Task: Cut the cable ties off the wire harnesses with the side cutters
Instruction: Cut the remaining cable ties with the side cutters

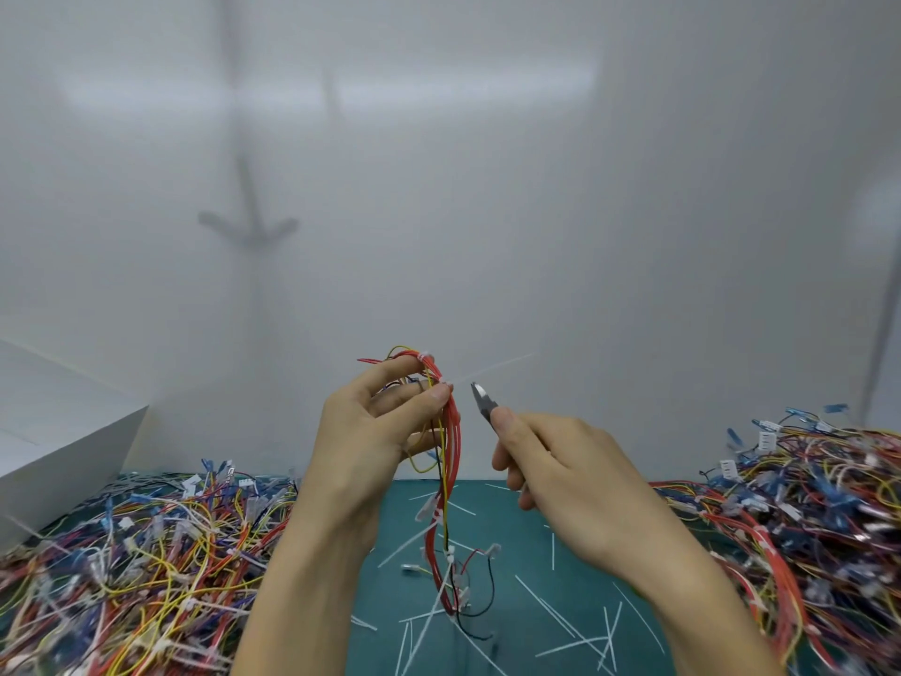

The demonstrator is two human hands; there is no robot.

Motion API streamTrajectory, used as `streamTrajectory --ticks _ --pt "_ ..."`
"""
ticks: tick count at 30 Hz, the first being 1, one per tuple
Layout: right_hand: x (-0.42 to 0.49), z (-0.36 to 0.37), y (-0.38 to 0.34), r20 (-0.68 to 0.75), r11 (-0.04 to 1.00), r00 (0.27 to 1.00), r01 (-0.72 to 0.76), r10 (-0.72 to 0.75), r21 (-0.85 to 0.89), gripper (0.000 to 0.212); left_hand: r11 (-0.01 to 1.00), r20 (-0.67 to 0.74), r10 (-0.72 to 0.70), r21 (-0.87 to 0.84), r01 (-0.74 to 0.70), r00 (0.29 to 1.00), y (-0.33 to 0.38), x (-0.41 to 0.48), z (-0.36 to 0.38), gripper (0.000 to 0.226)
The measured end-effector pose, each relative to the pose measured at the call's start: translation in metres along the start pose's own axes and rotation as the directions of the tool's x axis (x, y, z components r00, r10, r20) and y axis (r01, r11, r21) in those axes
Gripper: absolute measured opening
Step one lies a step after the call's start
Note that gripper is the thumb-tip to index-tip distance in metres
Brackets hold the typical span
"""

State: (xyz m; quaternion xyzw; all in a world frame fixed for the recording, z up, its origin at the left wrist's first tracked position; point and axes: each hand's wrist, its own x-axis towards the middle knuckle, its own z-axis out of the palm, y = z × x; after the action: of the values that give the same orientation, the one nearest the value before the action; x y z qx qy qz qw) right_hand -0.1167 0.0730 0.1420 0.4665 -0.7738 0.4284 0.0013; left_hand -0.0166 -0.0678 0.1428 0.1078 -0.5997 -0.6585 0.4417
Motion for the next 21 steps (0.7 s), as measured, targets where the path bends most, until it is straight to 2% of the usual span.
streamTrajectory --ticks 7,21 --pt "0.002 0.005 -0.002 0.001 0.999 1.000 0.023 -0.023 0.026 0.050 0.999 0.042 0.010 0.033 -0.011 0.999 -0.001 -0.002 0.005 0.029" --pt "-0.001 0.002 -0.007 -0.048 0.999 0.998 0.034 -0.035 -0.025 0.058 0.996 0.038 0.058 0.073 -0.061 0.998 0.004 -0.005 0.010 0.030"
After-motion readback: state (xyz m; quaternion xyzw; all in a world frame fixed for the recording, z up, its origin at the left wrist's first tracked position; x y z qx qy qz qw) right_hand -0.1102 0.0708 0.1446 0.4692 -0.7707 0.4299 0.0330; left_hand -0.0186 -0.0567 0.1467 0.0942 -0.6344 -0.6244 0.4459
